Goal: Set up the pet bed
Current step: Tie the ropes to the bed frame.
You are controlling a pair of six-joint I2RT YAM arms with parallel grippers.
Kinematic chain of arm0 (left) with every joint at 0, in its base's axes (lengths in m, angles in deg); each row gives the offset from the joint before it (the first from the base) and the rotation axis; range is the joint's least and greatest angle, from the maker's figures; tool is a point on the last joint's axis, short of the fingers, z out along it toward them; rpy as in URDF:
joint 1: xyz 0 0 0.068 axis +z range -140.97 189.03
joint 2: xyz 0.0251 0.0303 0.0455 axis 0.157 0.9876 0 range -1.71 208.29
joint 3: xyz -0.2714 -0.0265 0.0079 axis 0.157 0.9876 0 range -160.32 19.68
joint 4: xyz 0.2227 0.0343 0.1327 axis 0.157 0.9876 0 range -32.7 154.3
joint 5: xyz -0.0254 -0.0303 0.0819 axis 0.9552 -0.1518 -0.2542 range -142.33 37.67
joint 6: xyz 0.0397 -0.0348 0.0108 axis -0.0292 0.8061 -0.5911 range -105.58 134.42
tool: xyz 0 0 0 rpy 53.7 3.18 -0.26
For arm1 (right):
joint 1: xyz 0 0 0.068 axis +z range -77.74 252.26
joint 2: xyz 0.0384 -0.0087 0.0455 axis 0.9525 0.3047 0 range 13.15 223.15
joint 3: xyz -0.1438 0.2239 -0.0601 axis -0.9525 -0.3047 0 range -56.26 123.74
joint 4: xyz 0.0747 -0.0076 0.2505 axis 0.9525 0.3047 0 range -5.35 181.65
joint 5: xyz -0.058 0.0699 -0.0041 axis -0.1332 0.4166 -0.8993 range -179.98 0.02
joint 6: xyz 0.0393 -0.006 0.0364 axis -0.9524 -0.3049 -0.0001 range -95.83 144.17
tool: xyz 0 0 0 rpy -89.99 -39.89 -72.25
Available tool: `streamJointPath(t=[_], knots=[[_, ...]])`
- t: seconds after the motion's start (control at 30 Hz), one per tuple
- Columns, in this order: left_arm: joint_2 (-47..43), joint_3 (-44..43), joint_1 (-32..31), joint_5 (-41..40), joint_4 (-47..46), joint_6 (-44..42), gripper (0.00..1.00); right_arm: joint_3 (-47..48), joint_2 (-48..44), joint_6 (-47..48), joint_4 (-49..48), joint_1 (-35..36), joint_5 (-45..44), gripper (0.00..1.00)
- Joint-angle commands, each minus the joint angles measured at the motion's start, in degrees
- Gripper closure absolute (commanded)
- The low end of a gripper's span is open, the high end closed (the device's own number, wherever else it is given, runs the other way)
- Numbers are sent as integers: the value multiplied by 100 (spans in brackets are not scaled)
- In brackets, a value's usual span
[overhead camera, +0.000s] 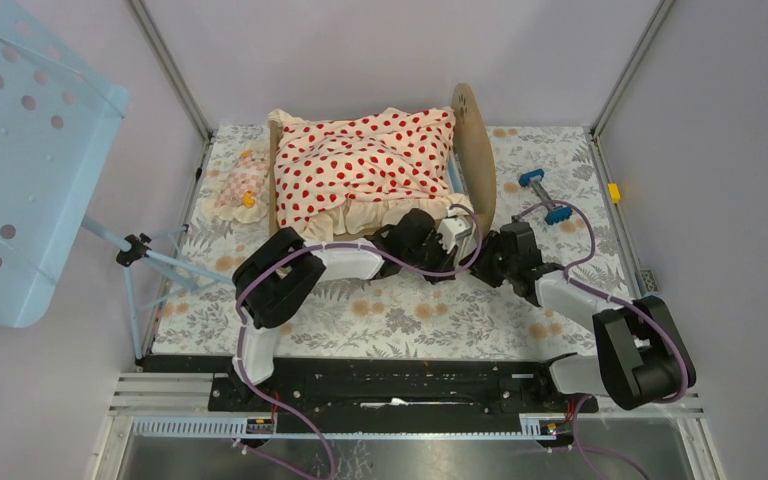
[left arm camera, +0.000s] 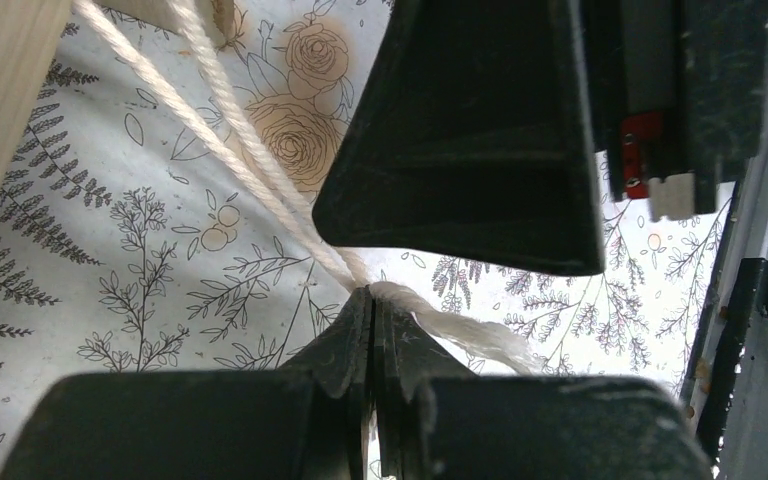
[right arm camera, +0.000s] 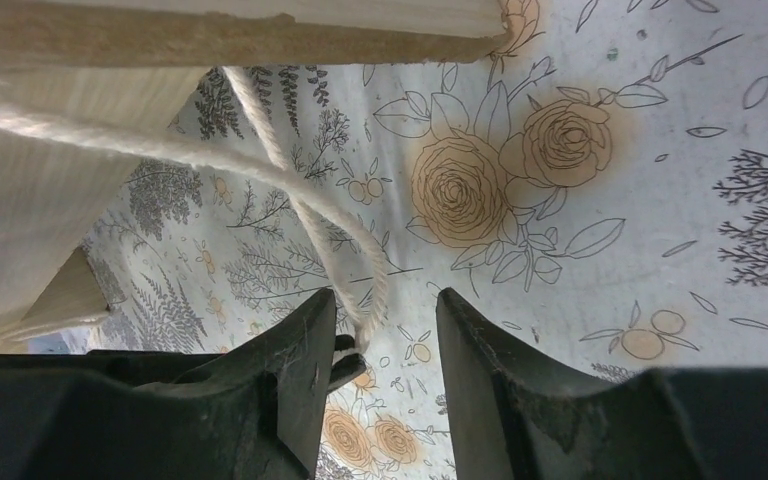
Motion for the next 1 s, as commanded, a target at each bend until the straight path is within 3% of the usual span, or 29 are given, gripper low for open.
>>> streamJointPath(t=[0.0, 0.7, 0.97], knots=[[-318, -236, 26, 175, -19, 8, 100, -35, 241, -109, -411, -31, 202, 52], [-507, -303, 47, 254, 164, -16, 100, -13, 988, -295, -1078, -31, 220, 51], [-569, -358, 101, 197, 261, 53, 100, -191, 630, -259, -1002, -31, 60, 79]])
